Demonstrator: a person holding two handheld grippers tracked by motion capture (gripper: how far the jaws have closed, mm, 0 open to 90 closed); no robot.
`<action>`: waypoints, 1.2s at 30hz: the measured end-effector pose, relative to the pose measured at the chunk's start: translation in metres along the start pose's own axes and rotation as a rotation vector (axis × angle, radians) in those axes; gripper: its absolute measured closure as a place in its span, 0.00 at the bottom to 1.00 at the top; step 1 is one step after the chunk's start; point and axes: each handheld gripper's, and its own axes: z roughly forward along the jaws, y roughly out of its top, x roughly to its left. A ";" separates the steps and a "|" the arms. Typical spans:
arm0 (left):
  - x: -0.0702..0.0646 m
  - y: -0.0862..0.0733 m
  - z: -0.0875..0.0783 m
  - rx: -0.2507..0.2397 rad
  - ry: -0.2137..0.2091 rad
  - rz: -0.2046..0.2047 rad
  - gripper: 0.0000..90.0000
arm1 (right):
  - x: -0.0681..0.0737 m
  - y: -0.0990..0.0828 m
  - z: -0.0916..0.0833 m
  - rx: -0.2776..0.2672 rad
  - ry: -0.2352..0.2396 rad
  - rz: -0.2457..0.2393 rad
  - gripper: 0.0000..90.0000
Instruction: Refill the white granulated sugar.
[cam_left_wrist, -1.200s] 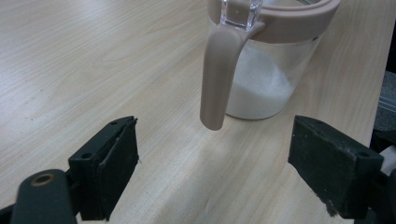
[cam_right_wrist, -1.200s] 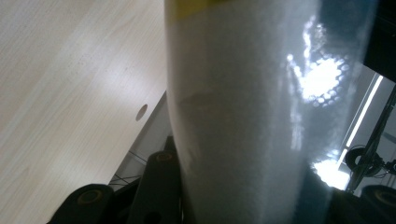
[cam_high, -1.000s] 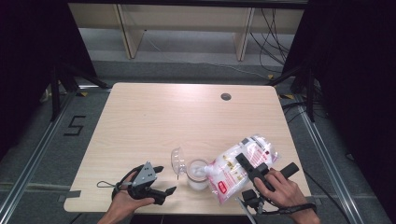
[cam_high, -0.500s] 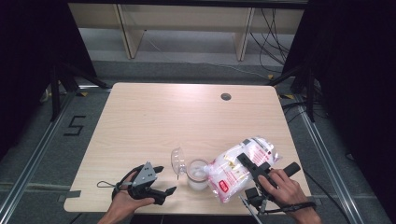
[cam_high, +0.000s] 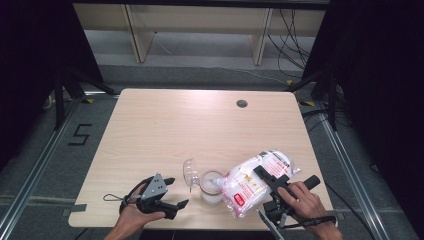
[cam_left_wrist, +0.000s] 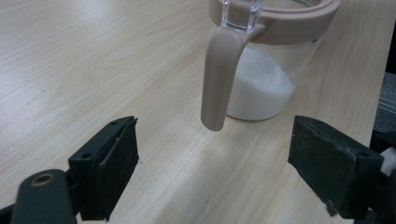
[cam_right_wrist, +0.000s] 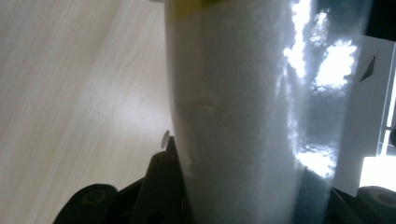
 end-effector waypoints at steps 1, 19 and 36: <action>0.000 0.000 0.000 0.005 -0.006 0.001 0.17 | 0.000 -0.001 0.000 -0.006 0.010 0.017 0.82; 0.000 0.000 0.000 0.000 -0.001 0.001 0.17 | 0.004 -0.008 0.004 -0.052 0.020 0.122 0.83; 0.000 0.000 0.000 0.000 -0.001 0.000 0.17 | 0.006 -0.020 0.008 -0.080 0.019 0.270 0.83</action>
